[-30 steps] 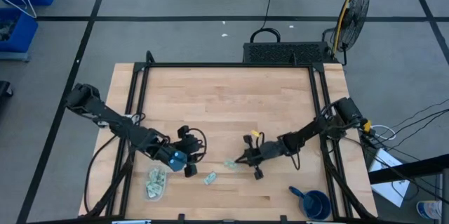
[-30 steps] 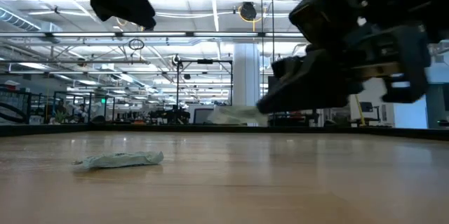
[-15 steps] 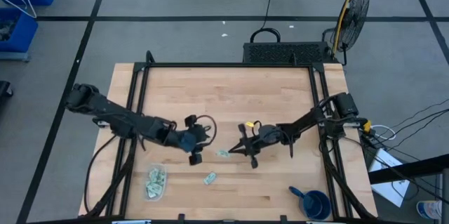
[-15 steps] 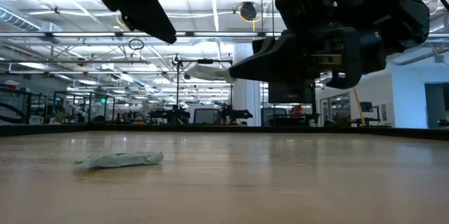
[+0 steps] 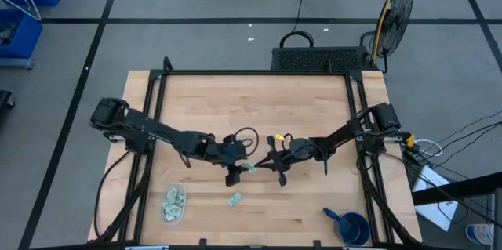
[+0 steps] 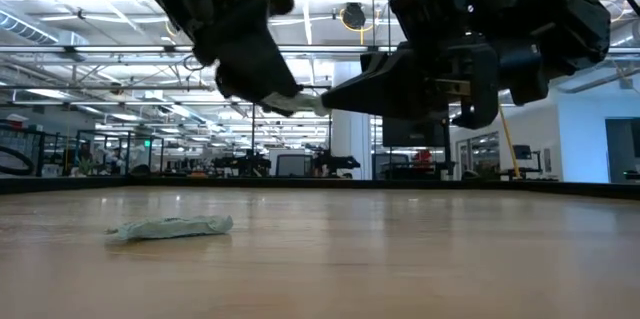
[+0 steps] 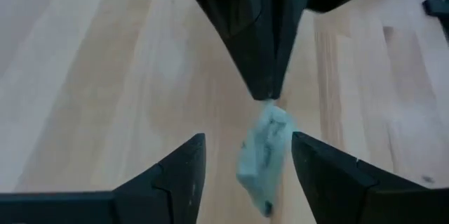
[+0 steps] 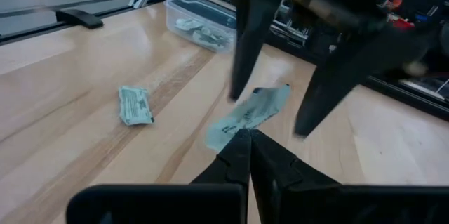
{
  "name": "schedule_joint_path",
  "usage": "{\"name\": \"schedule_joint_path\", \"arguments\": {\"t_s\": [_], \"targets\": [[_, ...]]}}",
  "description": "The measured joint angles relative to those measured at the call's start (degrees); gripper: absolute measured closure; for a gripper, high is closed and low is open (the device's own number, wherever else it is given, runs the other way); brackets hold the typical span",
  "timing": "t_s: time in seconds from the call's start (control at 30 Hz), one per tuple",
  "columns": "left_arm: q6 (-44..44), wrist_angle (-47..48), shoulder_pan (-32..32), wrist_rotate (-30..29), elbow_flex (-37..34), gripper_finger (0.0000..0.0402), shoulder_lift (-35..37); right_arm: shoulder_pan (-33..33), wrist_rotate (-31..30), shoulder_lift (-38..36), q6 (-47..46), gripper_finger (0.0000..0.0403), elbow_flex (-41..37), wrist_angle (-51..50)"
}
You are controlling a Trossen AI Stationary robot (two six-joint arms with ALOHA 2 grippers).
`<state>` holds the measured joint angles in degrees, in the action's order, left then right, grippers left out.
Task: Pick and place Stevia / Truvia into bins
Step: Put the stevia packet into the transparent bin
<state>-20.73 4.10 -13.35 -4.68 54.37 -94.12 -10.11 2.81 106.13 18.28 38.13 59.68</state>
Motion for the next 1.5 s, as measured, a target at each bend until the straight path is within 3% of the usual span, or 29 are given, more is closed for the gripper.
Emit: {"name": "schedule_joint_path", "arguments": {"t_s": [0.2, 0.4, 0.53, 0.77, 0.87, 1.0, 1.17, 1.27, 1.33, 1.5], "targets": [[2.1, -2.9, 0.2, 0.2, 0.0, 0.0218, -2.3, 0.0, 0.0, 0.0, 0.0, 0.0403, 0.0, 0.1], [2.5, -4.7, 0.2, 0.2, 0.0, 0.0318, -2.3, 0.3, -0.1, 0.0, -1.0, 0.0402, 0.0, 0.1], [2.5, -4.2, 0.2, 0.2, 0.0, 0.0387, -2.3, 0.3, -4.6, 0.0, -4.0, 0.0384, 0.0, 0.3], [1.4, -0.9, -0.2, 1.8, 0.0, 0.0397, -1.9, 1.1, -7.1, 0.0, -8.2, 0.0319, 0.0, 0.3], [-1.0, 4.9, -1.1, 3.7, 0.0, 0.0397, 0.3, 1.1, -9.4, 0.0, -9.6, 0.0294, 0.0, -0.8], [-3.6, 19.3, -4.0, 3.7, 0.2, 0.0398, 6.1, 1.1, -10.3, 0.0, -9.7, 0.0274, 0.0, -3.5], [-15.5, 36.8, -11.6, 1.2, 3.7, 0.0398, 14.7, 1.4, -10.4, 0.0, -9.7, 0.0269, 0.0, -5.2], [-26.3, 43.4, -17.9, 5.3, 4.2, 0.0397, 18.0, 1.8, -10.5, 0.0, -10.1, 0.0272, 0.0, -4.9], [-35.4, 46.4, -22.3, 9.2, 4.2, 0.0398, 18.8, 1.8, -10.4, 0.0, -10.1, 0.0272, 0.0, -4.8], [-58.5, 53.6, -32.6, 8.7, 2.9, 0.0394, 17.5, 1.8, -10.3, 0.0, -10.3, 0.0272, 0.0, -4.5]]}}
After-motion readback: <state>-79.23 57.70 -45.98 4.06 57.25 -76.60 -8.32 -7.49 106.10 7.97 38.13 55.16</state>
